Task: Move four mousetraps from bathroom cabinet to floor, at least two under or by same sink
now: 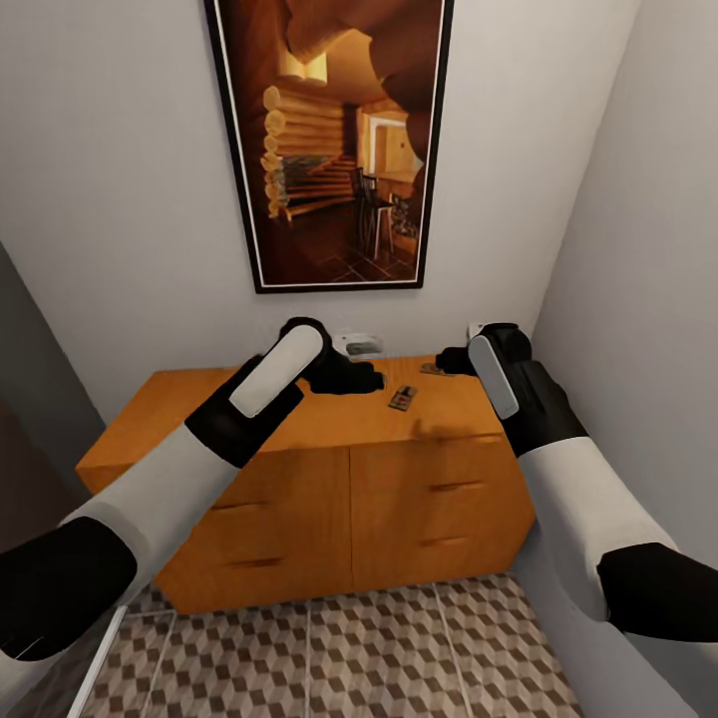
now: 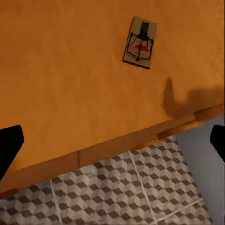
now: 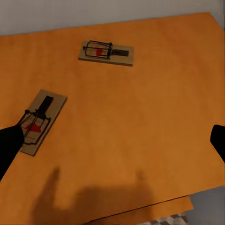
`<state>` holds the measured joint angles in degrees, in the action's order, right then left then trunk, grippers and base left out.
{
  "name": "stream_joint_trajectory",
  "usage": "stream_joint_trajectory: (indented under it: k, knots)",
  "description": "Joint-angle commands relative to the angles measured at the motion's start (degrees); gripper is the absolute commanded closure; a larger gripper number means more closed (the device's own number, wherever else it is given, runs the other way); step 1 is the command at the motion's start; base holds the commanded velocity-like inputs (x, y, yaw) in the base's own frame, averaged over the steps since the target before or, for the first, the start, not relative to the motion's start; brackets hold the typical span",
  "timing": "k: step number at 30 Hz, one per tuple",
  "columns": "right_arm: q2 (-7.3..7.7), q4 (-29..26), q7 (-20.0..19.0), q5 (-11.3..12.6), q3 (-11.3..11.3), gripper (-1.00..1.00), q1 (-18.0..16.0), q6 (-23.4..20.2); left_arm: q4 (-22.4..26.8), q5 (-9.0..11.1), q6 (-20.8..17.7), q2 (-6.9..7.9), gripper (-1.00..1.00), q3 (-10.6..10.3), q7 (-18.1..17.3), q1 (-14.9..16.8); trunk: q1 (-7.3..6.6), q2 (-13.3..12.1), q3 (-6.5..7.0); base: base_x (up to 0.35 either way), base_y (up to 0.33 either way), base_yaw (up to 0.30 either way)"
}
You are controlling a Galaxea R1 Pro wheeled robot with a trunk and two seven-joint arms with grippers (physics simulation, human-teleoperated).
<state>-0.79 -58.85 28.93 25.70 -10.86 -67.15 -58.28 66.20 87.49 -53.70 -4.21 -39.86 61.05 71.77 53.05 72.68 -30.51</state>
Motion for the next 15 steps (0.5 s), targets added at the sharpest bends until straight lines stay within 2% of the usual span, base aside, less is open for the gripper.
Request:
stream_joint_trajectory:
  k: [1,6,9,15]
  knots:
    - [0.01,0.0,0.6,0.6,-0.1,-1.00,0.0,-0.1,0.1,1.1,-0.2,-0.27,-1.00,-0.5,0.6,0.0,0.01,0.0,-0.06,0.029,0.000,0.000]
    - [0.00,0.0,0.6,0.6,0.0,-1.00,0.0,-0.1,0.3,3.6,-0.1,-0.60,-1.00,-0.9,0.6,0.0,0.01,0.0,-0.06,0.017,-0.016,0.000]
    - [-0.02,0.0,0.6,0.6,0.0,-1.00,0.0,-0.1,0.4,5.4,-0.1,-0.72,-1.00,-1.0,0.5,0.0,0.01,0.0,-0.06,0.051,-0.154,0.000]
    - [-0.10,0.0,0.6,0.6,-0.1,-1.00,0.0,-0.1,0.1,6.1,0.0,-0.77,-1.00,-1.1,0.5,-0.1,0.01,0.0,-0.06,0.098,-0.244,0.000]
